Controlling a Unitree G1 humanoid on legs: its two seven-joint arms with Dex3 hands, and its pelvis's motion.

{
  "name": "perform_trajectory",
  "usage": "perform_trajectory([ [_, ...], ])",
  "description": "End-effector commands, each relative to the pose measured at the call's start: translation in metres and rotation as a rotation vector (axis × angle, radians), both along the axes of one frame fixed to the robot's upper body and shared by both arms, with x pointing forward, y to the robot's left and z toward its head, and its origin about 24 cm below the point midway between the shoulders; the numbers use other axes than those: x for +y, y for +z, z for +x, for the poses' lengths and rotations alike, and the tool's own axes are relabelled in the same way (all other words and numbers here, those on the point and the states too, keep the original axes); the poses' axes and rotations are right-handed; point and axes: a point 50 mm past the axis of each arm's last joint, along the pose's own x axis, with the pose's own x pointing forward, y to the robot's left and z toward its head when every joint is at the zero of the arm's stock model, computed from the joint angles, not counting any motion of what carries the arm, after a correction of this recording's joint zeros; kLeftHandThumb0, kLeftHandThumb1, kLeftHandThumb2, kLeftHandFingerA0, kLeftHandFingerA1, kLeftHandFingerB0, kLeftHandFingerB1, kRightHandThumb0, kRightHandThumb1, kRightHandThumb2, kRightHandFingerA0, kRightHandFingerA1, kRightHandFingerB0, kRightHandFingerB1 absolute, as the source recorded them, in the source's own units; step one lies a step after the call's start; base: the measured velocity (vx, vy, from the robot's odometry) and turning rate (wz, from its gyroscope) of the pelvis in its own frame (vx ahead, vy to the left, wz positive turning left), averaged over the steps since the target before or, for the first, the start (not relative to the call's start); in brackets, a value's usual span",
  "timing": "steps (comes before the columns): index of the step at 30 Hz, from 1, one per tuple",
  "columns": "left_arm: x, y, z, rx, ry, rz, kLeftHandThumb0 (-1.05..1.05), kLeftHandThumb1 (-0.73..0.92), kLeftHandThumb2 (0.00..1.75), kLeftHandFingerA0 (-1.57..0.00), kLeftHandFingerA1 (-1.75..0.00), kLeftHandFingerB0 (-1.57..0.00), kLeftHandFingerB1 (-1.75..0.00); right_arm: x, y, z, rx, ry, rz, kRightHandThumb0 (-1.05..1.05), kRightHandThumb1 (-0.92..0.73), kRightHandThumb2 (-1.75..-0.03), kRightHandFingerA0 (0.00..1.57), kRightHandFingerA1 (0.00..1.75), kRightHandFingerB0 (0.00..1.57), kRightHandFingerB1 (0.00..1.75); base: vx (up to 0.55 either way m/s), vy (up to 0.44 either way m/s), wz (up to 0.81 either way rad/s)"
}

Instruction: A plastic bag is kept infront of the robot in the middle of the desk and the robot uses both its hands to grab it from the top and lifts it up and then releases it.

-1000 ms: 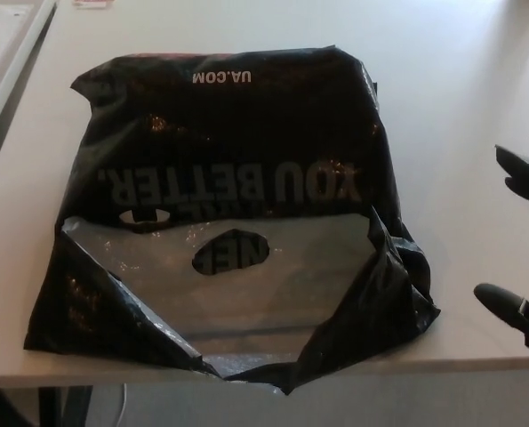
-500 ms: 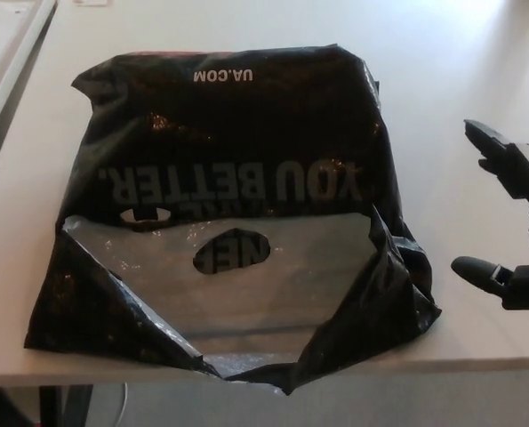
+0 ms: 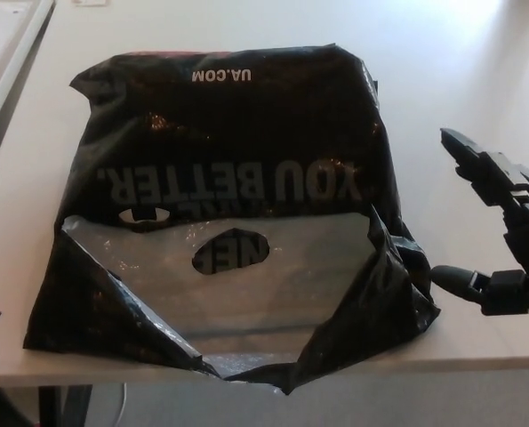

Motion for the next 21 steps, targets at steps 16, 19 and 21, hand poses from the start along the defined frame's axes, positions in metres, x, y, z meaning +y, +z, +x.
perform_trajectory([
  [16,-0.008,-0.052,0.04,0.411,0.007,-0.23,-0.59,0.39,0.69,-0.24,-0.39,-0.09,-0.37,0.015,-0.049,-0.026,0.241,0.036,0.046,-0.33,-0.27,-0.85,0.02,0.48,0.0,0.5,0.0,0.0,0.0],
  [19,-0.012,-0.056,0.047,0.436,0.008,-0.25,-0.63,0.41,0.7,-0.22,-0.38,-0.08,-0.37,0.016,-0.054,-0.027,0.261,0.042,0.032,-0.64,-0.41,-0.75,0.18,0.47,0.01,0.18,0.0,0.0,0.0],
  [21,-0.014,-0.059,0.05,0.449,0.009,-0.251,-0.63,0.42,0.71,-0.22,-0.38,-0.08,-0.36,0.017,-0.054,-0.027,0.274,0.04,0.036,-0.59,-0.51,-0.55,0.22,0.37,0.0,0.24,0.0,0.0,0.0],
])
